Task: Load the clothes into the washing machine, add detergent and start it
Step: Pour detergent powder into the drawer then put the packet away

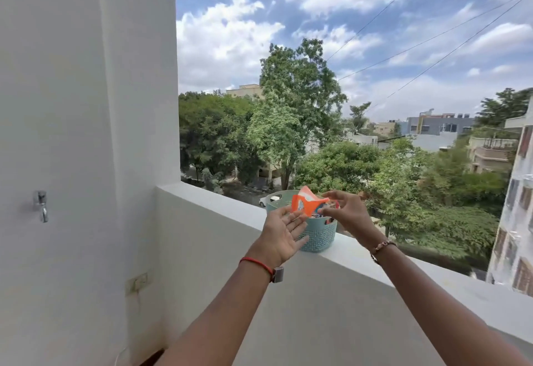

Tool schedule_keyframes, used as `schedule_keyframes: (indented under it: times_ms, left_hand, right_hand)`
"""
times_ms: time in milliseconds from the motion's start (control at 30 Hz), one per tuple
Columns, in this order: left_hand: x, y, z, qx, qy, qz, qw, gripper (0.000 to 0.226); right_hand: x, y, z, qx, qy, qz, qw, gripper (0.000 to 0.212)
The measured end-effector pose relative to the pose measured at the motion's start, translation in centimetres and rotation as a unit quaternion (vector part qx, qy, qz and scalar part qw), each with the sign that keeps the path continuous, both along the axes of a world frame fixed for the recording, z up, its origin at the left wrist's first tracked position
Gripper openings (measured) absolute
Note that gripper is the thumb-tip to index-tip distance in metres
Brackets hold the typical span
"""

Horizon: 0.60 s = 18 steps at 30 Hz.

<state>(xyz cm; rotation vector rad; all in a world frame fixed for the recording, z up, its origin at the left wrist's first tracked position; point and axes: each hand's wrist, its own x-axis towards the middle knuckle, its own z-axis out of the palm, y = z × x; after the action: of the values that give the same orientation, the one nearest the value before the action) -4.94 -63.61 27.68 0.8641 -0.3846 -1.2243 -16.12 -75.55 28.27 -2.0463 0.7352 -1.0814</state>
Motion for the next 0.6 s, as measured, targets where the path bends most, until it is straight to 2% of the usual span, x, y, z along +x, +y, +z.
schedule_keyframes:
  times_ms: [67,167,267,400,467,600]
  left_hand:
    - [0.3,-2.7,0.0,-0.010,0.008,-0.001,1.000,0.043]
    - [1.1,-5.8,-0.3,-0.020,0.009,0.003,1.000,0.047]
    - [1.8,-7.6,-0.7,-0.021,0.006,0.008,1.000,0.048]
    - [2.9,-9.0,-1.4,-0.021,0.009,0.017,1.000,0.048]
    - [3.5,-9.7,-1.7,-0.023,0.013,0.021,0.999,0.049]
    - [3.7,-10.6,-1.8,-0.022,0.016,0.021,0.999,0.050]
  right_hand:
    - [0.6,-2.7,-0.1,-0.063,0.057,-0.017,0.996,0.051]
    - [2.2,-6.2,-0.6,-0.076,0.122,-0.015,0.990,0.059]
    - [4.0,-9.0,-1.4,-0.095,0.175,-0.019,0.980,0.051]
    - [5.7,-11.0,-1.8,-0.151,0.254,-0.094,0.951,0.042]
    - [6.0,-11.4,-1.8,-0.160,0.267,-0.108,0.944,0.037]
    - [6.6,-12.5,-2.5,-0.143,0.229,-0.106,0.957,0.025]
